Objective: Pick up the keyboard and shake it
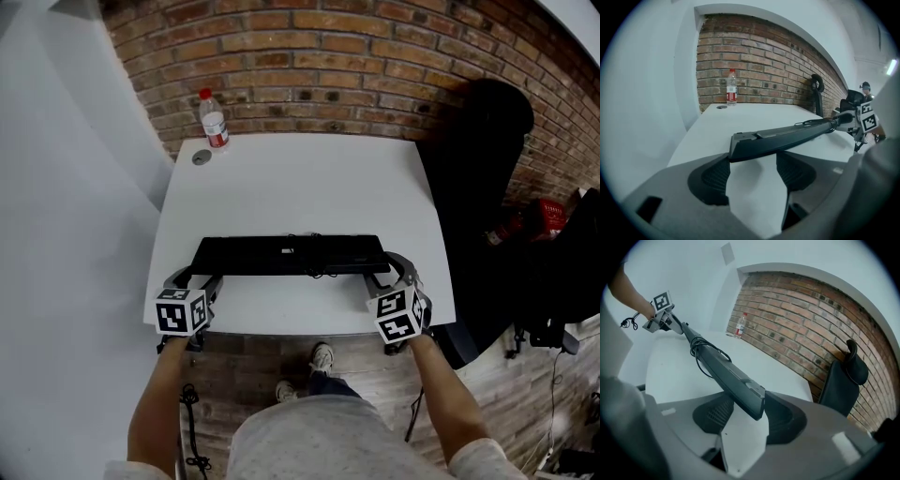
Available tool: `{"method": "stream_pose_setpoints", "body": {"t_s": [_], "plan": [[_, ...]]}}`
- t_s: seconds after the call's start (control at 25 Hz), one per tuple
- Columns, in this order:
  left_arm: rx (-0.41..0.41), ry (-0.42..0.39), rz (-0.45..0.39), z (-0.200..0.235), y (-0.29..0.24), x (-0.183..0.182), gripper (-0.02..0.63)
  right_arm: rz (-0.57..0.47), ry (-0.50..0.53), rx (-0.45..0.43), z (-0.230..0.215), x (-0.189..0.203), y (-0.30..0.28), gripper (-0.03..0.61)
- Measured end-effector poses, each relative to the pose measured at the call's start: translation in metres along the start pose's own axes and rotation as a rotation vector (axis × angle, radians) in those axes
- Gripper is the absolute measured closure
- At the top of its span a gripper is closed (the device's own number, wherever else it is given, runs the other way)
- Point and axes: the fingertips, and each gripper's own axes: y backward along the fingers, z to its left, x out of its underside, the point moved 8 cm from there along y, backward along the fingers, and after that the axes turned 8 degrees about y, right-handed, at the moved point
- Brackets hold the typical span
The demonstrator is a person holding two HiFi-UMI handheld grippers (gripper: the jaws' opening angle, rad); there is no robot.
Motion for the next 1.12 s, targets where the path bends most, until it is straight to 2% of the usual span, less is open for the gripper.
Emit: {"method": "stream_pose_setpoints", "body": {"t_s": [0.64,1.12], "plan": [[-0.008,-0.090,0.121,0.002,-0.007,0.029,0.314,0.095,0.226,0.005,0.022,0.016,-0.006,0.353],[0.001,-0.102,0.170,0.003,-0.006,0.028,0.310,0.172,0.226,-0.013,0.032,0.025,0.005,0.350]]}}
